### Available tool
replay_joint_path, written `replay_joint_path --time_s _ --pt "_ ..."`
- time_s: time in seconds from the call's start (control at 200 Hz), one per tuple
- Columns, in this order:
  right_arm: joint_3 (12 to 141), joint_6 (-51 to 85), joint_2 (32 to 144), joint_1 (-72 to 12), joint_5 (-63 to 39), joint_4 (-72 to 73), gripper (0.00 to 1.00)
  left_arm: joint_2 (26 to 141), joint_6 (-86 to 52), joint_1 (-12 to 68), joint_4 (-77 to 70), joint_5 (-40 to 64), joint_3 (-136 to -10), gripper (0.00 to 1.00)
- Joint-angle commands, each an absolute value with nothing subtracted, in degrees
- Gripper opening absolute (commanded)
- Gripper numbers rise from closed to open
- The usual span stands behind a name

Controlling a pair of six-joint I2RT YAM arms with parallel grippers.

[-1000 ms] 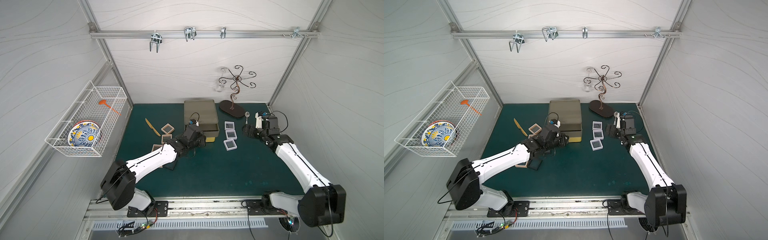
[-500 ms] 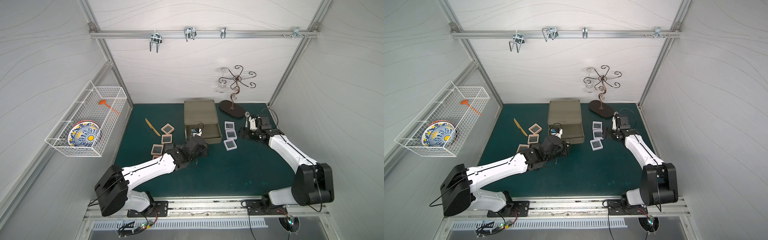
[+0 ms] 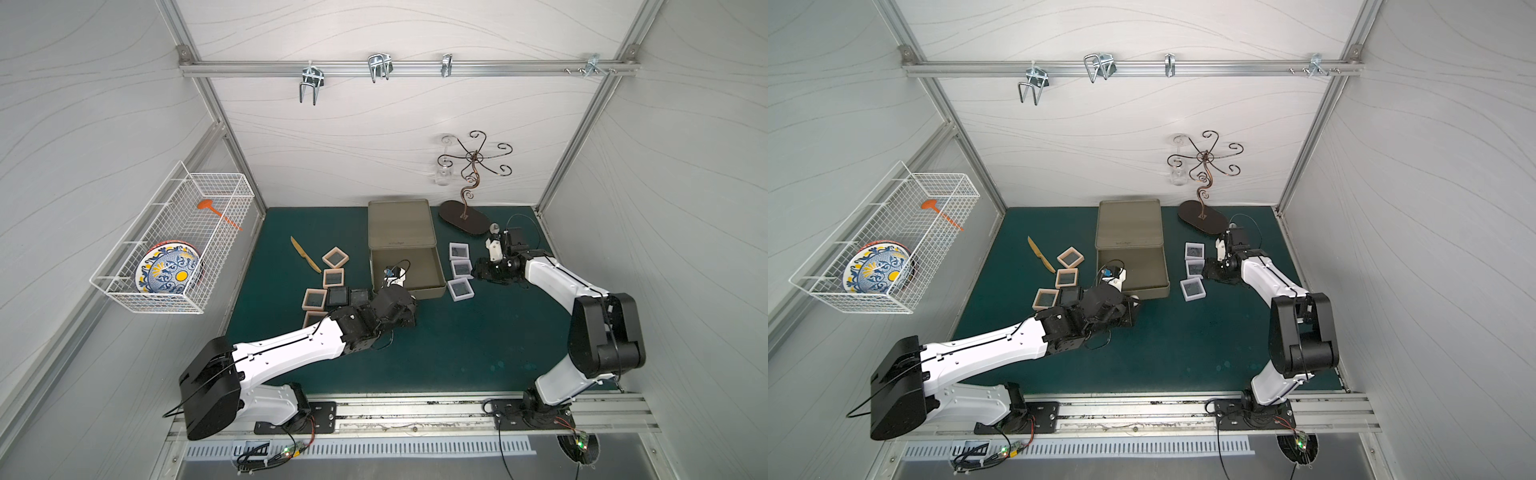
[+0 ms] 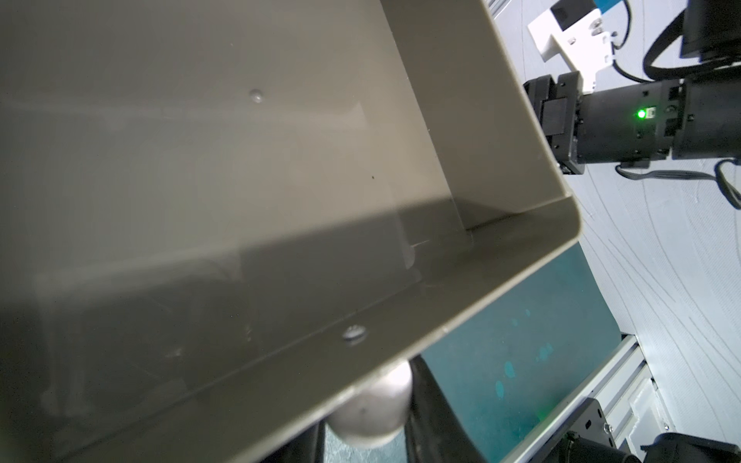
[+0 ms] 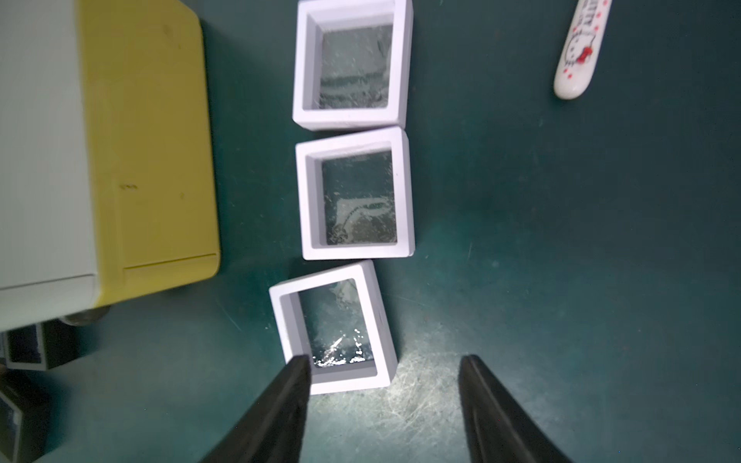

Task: Place the brooch boxes into the drawer by color
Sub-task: Open the drawer in the storage box, then pick up the brooch box from the center of the board.

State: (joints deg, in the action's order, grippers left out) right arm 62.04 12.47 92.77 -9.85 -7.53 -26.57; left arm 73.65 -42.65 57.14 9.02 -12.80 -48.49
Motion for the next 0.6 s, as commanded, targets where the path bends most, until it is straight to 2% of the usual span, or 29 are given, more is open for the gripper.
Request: replay_joint_path --time_s 0.0,0.09,0.305,0.42,0.56,0.595 --pt "64.30 11.10 94.68 -9.95 -7.43 -29.26 0.57 71.92 -42.45 58.74 8.91 -11.16 -48.43 0.14" --pt "64.94 10.59 96.33 -10.81 -7.48 -29.78 0.56 71.18 -42.53 59.15 9.29 -11.39 -48.13 0.34" --pt "65.87 9.06 99.62 -14.03 -3.88 -30.32 0.56 68.67 -41.93 59.29 10.40 -11.04 -49.03 0.62" --pt "66.16 8.97 101.05 -14.39 -3.48 -30.32 0.56 66.93 -41.44 59.33 11.59 -11.15 -49.72 0.73" --pt "66.44 8.51 102.11 -14.93 -2.35 -30.66 0.54 63.95 -41.09 59.33 12.45 -11.45 -49.96 0.78" --pt "66.45 8.36 102.37 -14.96 -2.12 -30.67 0.53 63.20 -40.98 59.33 12.65 -11.80 -50.09 0.84"
